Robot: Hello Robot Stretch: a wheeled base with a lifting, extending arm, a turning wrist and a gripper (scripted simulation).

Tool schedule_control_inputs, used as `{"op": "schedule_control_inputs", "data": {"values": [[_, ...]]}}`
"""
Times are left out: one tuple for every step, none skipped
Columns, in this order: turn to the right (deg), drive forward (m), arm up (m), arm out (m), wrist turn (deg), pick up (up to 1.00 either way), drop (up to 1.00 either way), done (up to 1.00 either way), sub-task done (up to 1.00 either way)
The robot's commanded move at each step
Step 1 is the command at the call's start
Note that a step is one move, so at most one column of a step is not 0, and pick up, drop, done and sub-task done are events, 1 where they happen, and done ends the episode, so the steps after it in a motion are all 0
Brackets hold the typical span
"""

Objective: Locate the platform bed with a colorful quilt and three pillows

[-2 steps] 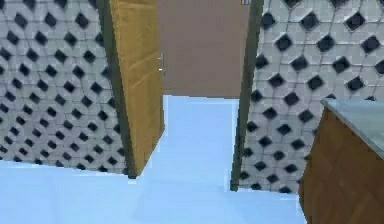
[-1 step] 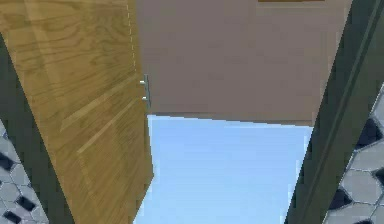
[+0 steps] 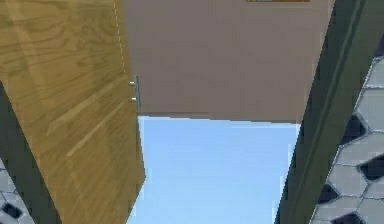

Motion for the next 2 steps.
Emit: {"op": "schedule_control_inputs", "data": {"values": [[-18.0,0.0,0.0,0.0,0.0,0.0,0.0,0.0,0.0],[0.0,0.3,0.0,0.0,0.0,0.0,0.0,0.0,0.0]]}}
